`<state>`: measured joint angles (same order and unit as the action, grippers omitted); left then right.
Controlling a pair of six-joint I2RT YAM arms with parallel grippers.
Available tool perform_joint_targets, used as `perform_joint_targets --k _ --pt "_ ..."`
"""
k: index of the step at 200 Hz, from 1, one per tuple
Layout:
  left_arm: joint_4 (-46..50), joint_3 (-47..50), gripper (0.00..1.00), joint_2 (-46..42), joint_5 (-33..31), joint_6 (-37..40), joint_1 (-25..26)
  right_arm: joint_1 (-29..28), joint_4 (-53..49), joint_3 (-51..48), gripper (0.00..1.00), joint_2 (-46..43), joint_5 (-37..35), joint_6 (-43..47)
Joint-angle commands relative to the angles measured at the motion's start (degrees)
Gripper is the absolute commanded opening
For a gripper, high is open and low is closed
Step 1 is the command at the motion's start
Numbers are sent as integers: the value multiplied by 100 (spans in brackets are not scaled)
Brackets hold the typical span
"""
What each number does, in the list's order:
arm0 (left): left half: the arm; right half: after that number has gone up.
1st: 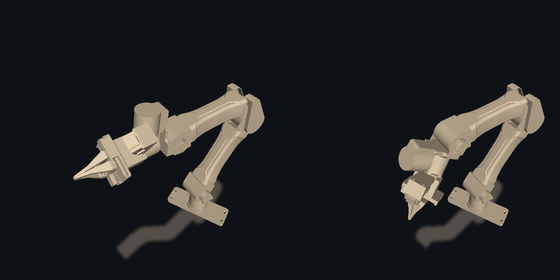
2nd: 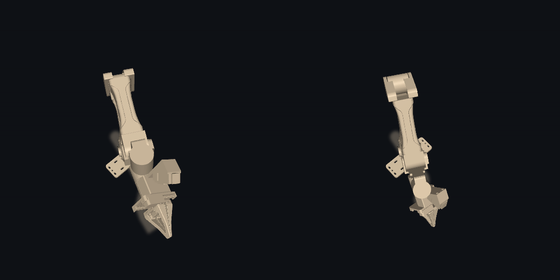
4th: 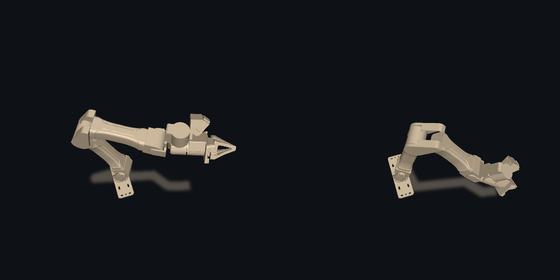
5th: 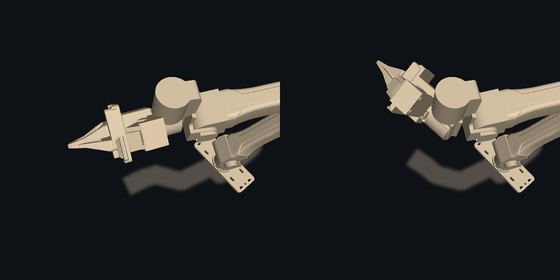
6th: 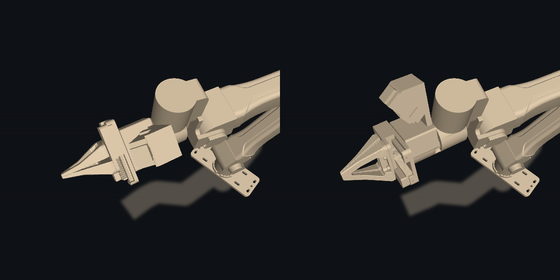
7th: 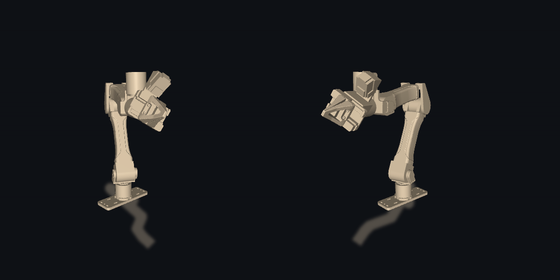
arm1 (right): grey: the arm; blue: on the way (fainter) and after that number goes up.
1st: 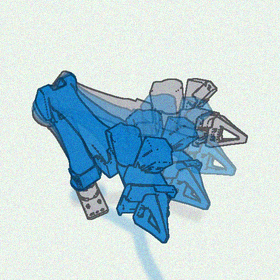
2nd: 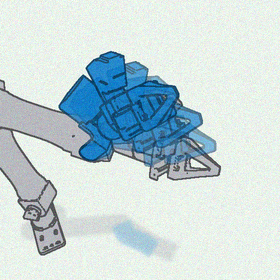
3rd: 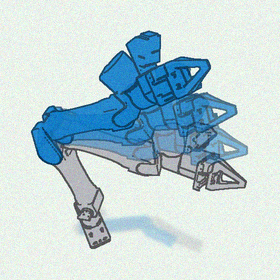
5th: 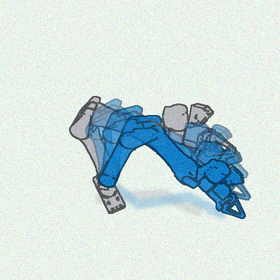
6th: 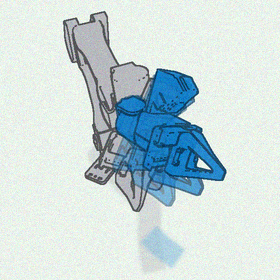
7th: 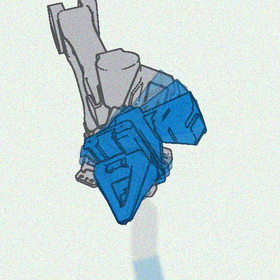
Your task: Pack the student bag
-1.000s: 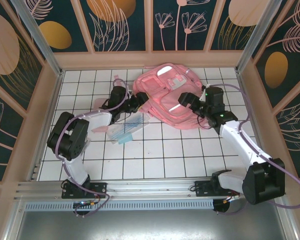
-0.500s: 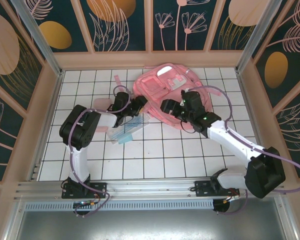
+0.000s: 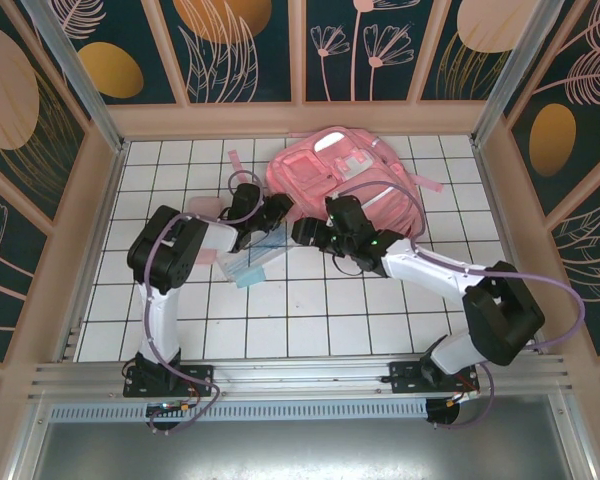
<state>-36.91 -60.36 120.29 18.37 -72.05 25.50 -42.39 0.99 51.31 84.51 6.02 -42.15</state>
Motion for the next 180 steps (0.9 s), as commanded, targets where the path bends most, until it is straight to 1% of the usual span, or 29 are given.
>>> perform_joint_targets --k 1,4,19,44,67,85,106,115,131,139,159,162,180 --pt "-343 -167 5 99 136 -103 -5 -34 755 -259 75 149 75 -28" --pt "-384 -143 0 82 151 -129 -1 -29 836 -288 75 175 93 -12" --pt "-529 36 0 -80 184 -231 -1 -30 1043 -341 73 349 110 60" --pt "-747 401 0 -537 155 -497 38 25 1239 -303 66 645 242 295" --pt "-771 432 0 -866 108 -743 171 68 1342 -256 51 919 277 546" --pt "-770 428 0 -1053 24 -999 290 128 1340 -189 46 1093 285 645" --pt "-809 403 0 -1208 -35 -1168 423 174 1248 -152 47 1163 -103 758" --pt "-806 381 0 -1244 -42 -1200 479 192 1235 -156 50 1173 -310 797" --pt "-834 384 0 -1279 -57 -1286 552 189 1210 -128 59 1225 -761 950" --pt "-877 406 0 -1281 -72 -1329 572 181 1167 -90 61 1268 -1020 1003" --pt "-1011 432 0 -1282 -88 -1461 612 170 1248 30 62 1384 -1425 1172" --pt "-1029 555 0 -1285 -88 -1484 621 170 1260 63 62 1418 -1465 1198" --pt "-1147 649 0 -1281 -75 -1587 641 120 1202 343 61 1669 -1897 1350"
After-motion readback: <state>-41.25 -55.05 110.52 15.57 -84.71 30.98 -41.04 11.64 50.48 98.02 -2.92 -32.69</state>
